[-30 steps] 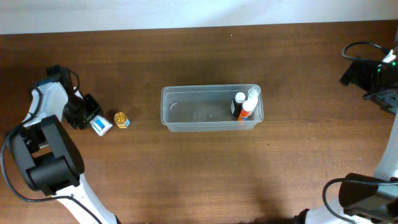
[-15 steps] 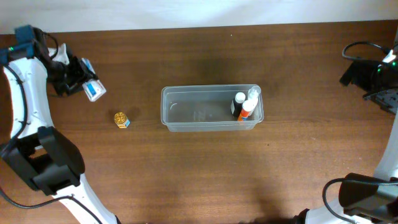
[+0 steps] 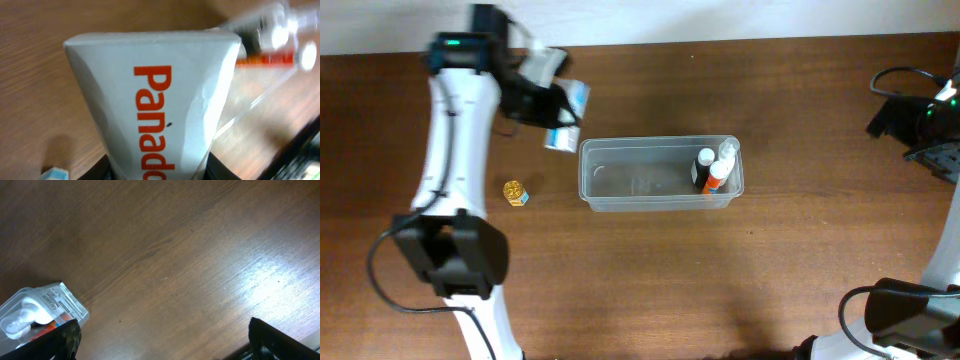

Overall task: Pack container
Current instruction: 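Lift the Panadol box and carry it right over the container, then lower the Panadol box flat into the container and release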

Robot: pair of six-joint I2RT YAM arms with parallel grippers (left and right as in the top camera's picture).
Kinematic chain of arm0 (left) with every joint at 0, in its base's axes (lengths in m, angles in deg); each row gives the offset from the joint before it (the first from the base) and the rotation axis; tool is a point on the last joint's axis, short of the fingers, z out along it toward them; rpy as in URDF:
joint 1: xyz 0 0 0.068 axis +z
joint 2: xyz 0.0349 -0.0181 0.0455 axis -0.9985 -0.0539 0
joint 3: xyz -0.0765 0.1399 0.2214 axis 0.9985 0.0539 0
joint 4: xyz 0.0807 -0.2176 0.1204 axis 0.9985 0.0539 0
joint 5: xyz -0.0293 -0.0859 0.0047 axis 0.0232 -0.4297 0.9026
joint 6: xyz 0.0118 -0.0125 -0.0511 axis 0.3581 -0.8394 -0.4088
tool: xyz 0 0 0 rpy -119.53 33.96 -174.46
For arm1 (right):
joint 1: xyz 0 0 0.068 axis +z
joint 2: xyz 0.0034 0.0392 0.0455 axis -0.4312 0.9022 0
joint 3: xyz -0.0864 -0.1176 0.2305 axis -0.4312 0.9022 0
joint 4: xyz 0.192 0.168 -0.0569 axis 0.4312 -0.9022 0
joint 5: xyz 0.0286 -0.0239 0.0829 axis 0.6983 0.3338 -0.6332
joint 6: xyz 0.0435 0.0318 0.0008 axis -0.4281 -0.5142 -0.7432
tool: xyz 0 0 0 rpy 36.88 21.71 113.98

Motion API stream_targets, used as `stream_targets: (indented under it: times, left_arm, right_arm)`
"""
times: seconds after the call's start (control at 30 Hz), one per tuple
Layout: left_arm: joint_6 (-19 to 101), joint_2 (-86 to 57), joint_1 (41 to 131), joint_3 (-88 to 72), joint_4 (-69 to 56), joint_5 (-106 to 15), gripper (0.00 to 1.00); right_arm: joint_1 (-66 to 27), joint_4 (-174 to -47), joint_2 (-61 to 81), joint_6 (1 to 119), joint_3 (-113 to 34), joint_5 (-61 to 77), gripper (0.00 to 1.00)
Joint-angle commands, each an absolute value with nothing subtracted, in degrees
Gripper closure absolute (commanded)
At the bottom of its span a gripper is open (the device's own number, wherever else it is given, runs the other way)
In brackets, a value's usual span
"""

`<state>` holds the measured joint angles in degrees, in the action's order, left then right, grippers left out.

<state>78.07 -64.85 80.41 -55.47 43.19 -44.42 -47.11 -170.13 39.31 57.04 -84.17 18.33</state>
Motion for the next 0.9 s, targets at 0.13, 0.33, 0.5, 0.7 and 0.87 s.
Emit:
stream_targets:
  times: [0.13, 0.33, 0.5, 0.7, 0.87]
  left_arm:
    - [91.49, -65.15, 64.91, -56.5, 45.42, -24.4, 0.62]
    - [100.8, -65.15, 57.65, -55.18, 45.77, -17.86, 0.61]
    - [108.69, -65.15, 56.25, -52.23, 45.49, -16.94, 0.61]
    - [113.89, -65.15, 56.3, -45.94, 40.61, -17.12, 0.61]
    - [120.39, -65.15, 56.25, -41.06, 33.6, -18.98, 0.64]
  right_arm:
    - [-47.37, -170.07, 38.96, 56.36, -84.87, 18.62, 0.02]
    - [-47.37, -170.07, 38.99, 56.36, -84.87, 18.62, 0.02]
    - [-47.37, -170.07, 38.99, 56.36, -84.87, 18.62, 0.02]
    - [-47.37, -170.07, 38.99, 56.36, -84.87, 18.62, 0.02]
    - [-47.37, -170.07, 38.99, 56.36, -84.87, 18.62, 0.02]
